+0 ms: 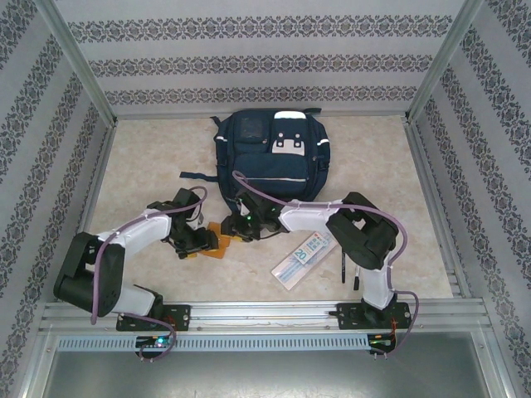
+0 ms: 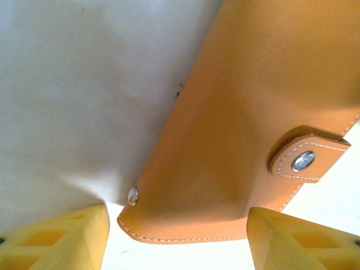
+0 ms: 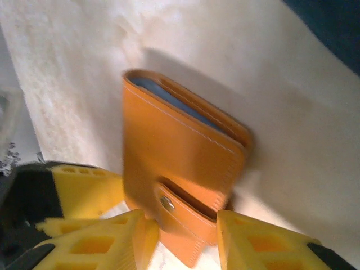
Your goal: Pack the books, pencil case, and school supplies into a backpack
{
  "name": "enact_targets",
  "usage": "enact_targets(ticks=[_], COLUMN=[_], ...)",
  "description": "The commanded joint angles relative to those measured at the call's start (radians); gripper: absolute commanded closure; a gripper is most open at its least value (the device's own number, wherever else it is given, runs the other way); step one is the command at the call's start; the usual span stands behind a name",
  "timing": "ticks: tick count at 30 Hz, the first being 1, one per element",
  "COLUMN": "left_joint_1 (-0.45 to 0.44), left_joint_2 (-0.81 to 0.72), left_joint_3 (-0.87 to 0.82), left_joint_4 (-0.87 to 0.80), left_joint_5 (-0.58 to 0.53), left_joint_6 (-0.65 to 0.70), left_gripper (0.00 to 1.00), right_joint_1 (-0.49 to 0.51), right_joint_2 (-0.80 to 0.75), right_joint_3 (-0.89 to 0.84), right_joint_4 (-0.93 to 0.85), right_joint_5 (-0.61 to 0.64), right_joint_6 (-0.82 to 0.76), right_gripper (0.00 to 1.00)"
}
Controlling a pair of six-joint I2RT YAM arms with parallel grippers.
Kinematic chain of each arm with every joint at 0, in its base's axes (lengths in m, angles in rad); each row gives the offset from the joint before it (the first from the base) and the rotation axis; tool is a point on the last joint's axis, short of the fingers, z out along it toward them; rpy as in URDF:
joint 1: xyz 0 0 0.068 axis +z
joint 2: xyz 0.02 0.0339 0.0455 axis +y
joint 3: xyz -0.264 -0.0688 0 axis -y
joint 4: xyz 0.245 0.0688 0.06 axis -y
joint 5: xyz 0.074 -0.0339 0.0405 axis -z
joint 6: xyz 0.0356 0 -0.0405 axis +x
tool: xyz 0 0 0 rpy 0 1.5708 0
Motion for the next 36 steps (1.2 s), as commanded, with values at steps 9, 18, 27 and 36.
enact_targets(ticks=[9,18,27,36], left_joint_1=[0.041,0.060,0.060,0.060], left_joint_2=[-0.065,0.025,0.118,-0.005], left_joint_3=[0.007,0.054,0.060,0.067], left_joint_4=[-0.058,0.063,0.069,0.005], left_joint_5=[-0.021,0.108,0.158,0.096], left_joint_6=[0.013,0.071,0.107,0.074], left_gripper=[0.33,0.32,0.36,0.36], right_joint_1=[-0.005,-0.013,-0.014,-0.001], right_joint_2=[0.035,0.100,0.136,0.153], right_joint_3=[0.102,0.109,0.136,0.163], right_joint_4=[-0.122,-0.113,-0.102,-0.040], right_joint_5=[0.073,0.028,0.036,-0.018], right_joint_6=[-0.149,-0.172,-0.241,-0.339], right_gripper=[0.67,0.70,0.73,0.74])
